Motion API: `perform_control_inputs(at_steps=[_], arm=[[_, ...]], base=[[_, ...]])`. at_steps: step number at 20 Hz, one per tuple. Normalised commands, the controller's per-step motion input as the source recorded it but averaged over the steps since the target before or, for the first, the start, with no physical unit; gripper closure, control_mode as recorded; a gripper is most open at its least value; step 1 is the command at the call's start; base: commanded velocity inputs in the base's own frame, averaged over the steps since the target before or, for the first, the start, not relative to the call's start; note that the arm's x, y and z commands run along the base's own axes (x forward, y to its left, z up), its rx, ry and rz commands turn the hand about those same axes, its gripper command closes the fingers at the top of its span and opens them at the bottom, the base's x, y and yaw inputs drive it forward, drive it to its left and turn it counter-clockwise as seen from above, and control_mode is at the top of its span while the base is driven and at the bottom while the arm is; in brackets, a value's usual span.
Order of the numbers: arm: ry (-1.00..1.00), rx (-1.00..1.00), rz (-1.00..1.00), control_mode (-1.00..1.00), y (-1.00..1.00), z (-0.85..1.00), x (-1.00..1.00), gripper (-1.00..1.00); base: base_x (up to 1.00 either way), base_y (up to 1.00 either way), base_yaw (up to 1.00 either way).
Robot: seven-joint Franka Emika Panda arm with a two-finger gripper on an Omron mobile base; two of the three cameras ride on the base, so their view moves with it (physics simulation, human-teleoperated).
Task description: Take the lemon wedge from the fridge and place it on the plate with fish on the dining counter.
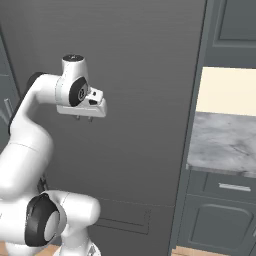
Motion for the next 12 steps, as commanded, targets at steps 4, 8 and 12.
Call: perform_control_inputs(at_steps=[4,8,12], arm=[[-0.04,-0.01,0.0,-1.0,0.0,0.0,-0.1,-1.0],[0.0,0.0,0.0,-1.0,0.0,0.0,0.0,-1.0],[0.07,0.0,0.0,-1.0,0.03,-0.16,-0.34,-1.0]], base=[[0.0,0.0,0.0],[0.0,0.0,0.0],[0.0,0.0,0.0]])
